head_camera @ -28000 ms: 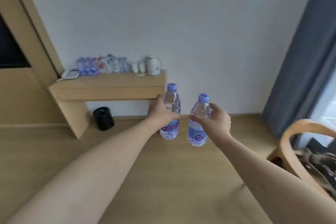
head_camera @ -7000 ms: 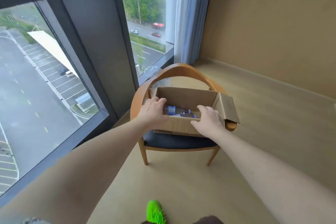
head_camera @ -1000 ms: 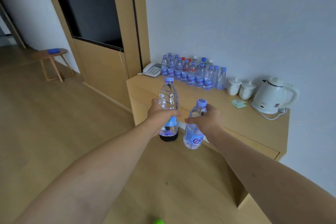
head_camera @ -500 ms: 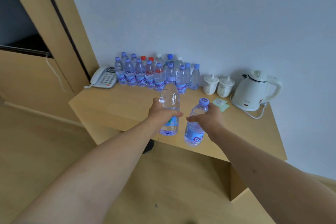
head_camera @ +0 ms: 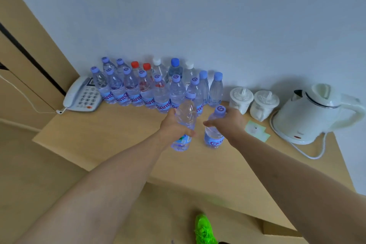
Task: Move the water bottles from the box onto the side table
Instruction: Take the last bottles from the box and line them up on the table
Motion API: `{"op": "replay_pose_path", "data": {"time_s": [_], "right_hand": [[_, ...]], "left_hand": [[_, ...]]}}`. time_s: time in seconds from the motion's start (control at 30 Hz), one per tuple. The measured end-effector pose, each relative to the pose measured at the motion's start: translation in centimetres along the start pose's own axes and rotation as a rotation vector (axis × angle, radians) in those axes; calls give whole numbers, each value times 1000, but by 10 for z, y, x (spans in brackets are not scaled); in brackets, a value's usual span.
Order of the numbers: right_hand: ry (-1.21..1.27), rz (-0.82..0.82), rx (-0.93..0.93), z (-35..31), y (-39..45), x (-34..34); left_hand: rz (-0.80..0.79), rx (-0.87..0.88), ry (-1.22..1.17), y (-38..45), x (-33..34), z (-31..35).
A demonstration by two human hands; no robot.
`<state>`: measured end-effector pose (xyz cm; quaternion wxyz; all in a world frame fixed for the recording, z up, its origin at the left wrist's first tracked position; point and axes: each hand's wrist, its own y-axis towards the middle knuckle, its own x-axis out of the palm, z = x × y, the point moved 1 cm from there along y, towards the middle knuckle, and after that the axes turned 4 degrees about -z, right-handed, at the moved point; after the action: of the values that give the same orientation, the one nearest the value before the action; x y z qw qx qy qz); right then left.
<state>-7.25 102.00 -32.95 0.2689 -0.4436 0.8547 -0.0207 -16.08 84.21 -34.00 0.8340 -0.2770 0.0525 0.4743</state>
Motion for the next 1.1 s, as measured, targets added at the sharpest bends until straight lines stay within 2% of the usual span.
{"op": "replay_pose_path", "data": {"time_s": [0.4, 0.7, 1.0, 1.1], "right_hand": [[-35, 191, 46, -36, 96, 18], [-96, 334, 137, -51, 102, 30], [-107, 345, 160, -66, 89, 43], [-95, 449, 177, -68, 75, 46]], "left_hand": [[-195, 44, 179, 91, -10, 4], [-346, 98, 288, 104, -30, 3], [-455, 97, 200, 101, -48, 17], [-498, 92, 257, 98, -55, 17]]}}
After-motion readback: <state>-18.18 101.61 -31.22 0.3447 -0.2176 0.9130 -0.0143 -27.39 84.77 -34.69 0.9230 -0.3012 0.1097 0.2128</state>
